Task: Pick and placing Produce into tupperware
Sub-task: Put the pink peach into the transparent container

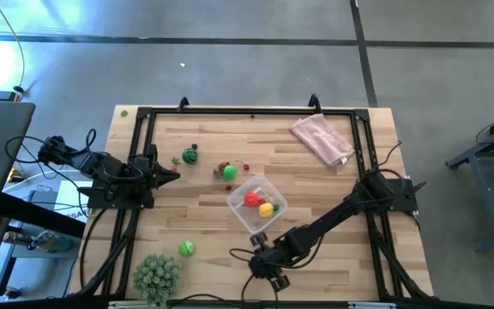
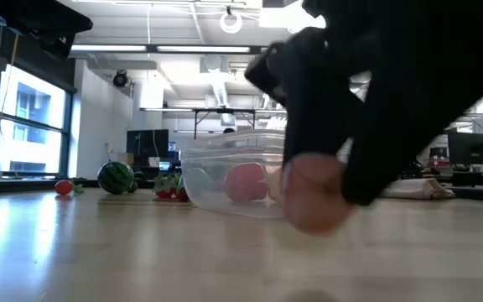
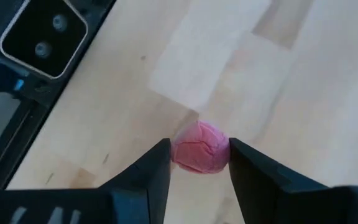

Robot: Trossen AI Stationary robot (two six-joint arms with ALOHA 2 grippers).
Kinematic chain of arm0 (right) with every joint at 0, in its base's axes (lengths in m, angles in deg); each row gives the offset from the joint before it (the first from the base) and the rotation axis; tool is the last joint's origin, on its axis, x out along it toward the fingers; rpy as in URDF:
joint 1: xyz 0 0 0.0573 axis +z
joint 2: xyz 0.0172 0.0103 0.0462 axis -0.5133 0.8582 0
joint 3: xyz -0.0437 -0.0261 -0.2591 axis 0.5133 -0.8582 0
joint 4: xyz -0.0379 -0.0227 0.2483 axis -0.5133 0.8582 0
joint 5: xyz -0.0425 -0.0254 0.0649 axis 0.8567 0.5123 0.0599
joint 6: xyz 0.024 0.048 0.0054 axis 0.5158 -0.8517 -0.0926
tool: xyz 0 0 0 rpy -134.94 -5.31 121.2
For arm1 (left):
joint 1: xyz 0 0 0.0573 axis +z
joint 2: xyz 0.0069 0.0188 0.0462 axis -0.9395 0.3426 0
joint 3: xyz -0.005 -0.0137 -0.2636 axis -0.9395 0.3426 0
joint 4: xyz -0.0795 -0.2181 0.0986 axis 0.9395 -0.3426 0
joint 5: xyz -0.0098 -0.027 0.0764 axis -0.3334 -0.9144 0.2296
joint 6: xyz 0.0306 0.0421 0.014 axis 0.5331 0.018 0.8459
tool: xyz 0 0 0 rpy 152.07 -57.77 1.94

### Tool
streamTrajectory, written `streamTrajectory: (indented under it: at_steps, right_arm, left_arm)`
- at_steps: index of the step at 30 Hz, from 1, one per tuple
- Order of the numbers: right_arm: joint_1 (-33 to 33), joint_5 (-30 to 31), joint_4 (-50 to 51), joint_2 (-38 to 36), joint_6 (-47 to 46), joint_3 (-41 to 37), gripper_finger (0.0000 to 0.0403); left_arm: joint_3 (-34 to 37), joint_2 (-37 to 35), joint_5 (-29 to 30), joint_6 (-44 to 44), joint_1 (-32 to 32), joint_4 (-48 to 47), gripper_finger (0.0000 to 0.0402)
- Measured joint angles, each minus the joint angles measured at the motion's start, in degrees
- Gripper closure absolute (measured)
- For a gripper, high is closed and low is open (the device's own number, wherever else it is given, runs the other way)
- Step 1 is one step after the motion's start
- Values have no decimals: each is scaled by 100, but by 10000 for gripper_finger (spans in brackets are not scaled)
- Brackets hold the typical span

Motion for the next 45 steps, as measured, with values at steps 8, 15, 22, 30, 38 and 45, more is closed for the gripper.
streamTrajectory:
  at_steps: [8,15,22,30,38,45]
  right_arm:
    - [-62,766,1336,0,369,912,265]
    - [-411,1691,2794,-7,583,2208,265]
    - [-936,1960,3843,-11,562,3686,265]
    - [-1774,1299,5279,-28,101,4870,265]
    - [-2187,111,4894,-136,12,3753,265]
    - [-2081,-576,3719,-117,241,2309,265]
  left_arm:
    - [0,0,0,0,2,1,394]
    - [2,0,0,-1,2,1,394]
    - [2,0,0,-2,2,2,394]
    - [0,0,0,0,2,0,394]
    - [1,0,0,-2,1,-2,394]
    - [1,0,0,0,1,0,394]
